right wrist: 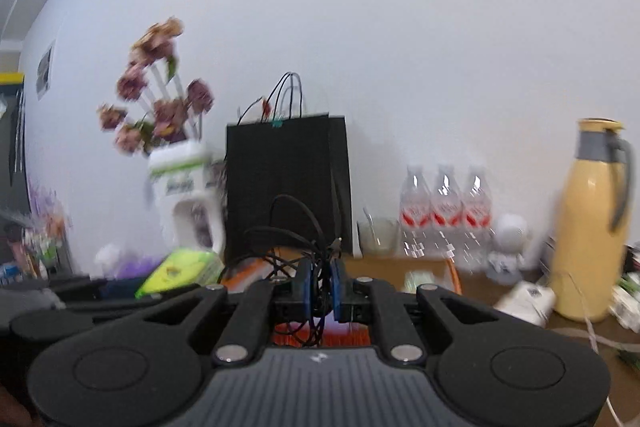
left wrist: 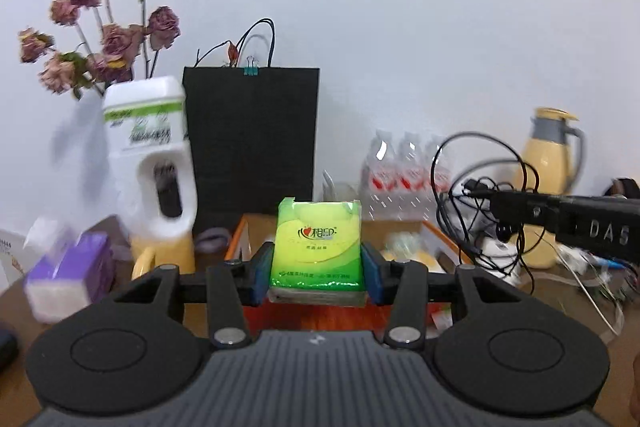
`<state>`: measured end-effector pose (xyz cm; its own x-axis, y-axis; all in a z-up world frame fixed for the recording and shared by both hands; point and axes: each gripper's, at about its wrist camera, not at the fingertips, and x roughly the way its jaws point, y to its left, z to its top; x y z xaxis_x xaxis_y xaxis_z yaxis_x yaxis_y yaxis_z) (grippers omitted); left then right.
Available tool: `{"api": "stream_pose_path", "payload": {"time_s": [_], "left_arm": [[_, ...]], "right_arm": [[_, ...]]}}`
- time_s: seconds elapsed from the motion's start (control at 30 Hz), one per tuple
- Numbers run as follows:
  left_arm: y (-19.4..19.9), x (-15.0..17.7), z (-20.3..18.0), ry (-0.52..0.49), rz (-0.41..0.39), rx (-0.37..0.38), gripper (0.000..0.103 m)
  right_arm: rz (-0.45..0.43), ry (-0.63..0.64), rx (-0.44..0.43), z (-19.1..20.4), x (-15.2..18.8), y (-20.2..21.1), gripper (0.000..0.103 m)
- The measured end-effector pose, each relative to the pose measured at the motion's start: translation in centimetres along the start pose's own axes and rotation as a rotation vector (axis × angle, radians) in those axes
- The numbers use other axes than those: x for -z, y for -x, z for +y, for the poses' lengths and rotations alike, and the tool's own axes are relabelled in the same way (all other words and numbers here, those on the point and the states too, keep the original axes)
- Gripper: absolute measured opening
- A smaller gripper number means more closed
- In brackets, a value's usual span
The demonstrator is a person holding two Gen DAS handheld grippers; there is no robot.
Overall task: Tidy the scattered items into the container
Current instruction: 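Lower tissue packet and earphones into the box and open both tools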
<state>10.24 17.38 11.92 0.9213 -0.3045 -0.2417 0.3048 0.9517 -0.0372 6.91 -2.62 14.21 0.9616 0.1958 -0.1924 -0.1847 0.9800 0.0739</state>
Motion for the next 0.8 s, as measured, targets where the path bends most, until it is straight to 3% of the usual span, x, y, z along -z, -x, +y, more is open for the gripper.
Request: {"api": "stream_pose_path", "payload": {"time_s": [0.1, 0.17, 0.33, 0.43, 0.53, 0.67, 0.8], "left_arm": [[-5.2, -2.5, 0.6, -0.038, 0.035, -0.046, 0.046], [-8.6, -3.5, 1.5, -0.004, 0.103, -0.058, 0.046], [-16.8, -4.1, 2.3, 0.029, 0.282, -0.014, 0.046], [-21.1, -3.8, 2.3, 0.070, 0.386, 0.024, 0.046], [-23.9, -2.3, 1.8, 0.056, 0.472, 0.012, 0.046], [-25.1, -0.4, 1.5, -0.028, 0.529, -0.026, 0.046], [-26.0, 0.6, 1.9, -0.075, 0.582, -0.035, 0.046]], "right_arm": [[0.043, -0.022, -0.008, -1.7, -3.2, -5.5, 0.009], [0.102, -0.048, -0.018, -2.9, -4.8, -9.4, 0.009], [0.281, -0.131, -0.009, -5.7, -5.7, -18.6, 0.009], [0.368, -0.162, 0.039, -6.9, -4.9, -23.6, 0.009], [0.472, -0.171, 0.086, -7.8, -3.1, -27.8, 0.009], [0.596, -0.196, 0.075, -8.2, -0.5, -31.4, 0.009], [0.676, -0.141, 0.095, -7.5, 1.1, -34.1, 0.009]]}}
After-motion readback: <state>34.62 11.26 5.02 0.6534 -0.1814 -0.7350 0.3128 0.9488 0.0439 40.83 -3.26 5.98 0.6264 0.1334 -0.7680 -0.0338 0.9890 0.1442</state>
